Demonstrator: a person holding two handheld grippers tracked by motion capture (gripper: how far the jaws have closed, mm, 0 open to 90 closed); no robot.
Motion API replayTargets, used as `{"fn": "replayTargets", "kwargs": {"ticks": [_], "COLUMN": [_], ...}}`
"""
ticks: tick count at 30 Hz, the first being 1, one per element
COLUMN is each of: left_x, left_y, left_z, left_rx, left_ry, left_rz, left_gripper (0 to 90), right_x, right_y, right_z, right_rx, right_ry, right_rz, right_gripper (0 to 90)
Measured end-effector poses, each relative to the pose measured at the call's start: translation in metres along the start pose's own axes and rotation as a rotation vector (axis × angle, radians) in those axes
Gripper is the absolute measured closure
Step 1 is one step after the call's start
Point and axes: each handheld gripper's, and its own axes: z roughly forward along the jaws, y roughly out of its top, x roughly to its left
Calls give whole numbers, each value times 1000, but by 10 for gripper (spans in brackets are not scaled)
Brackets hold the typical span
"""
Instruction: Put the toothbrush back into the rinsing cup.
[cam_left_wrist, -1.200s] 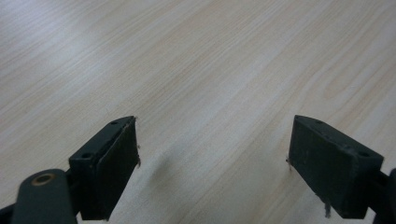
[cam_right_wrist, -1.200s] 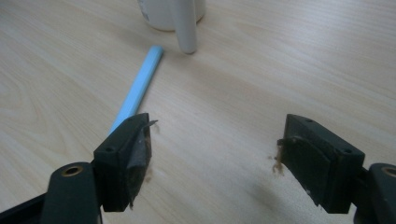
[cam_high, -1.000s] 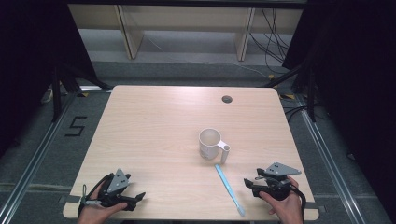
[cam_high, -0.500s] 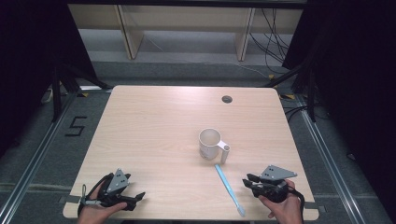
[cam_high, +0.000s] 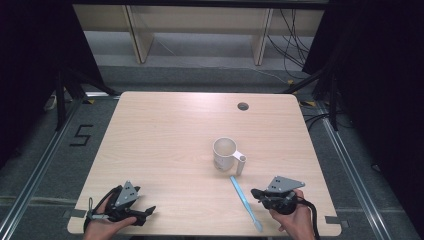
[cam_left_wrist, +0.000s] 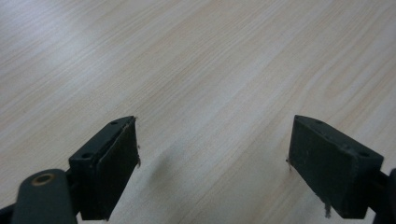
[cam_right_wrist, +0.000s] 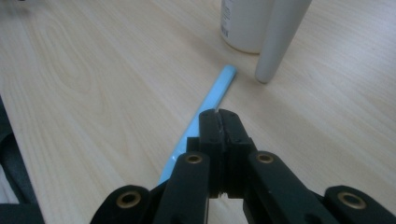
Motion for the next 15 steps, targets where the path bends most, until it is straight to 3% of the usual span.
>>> {"fn": "replayTargets", "kwargs": {"ticks": [15], "left_x": [-1], "left_y": [0], "left_z": [1], "left_rx": [-1], "left_ry": [-2], "left_rz": [-6], "left_gripper": [153], "right_x": [2], "right_y": [22], "right_z": [34], "right_rx": [54], "right_ry": [41], "right_rz": [-64], "right_gripper": [900]}}
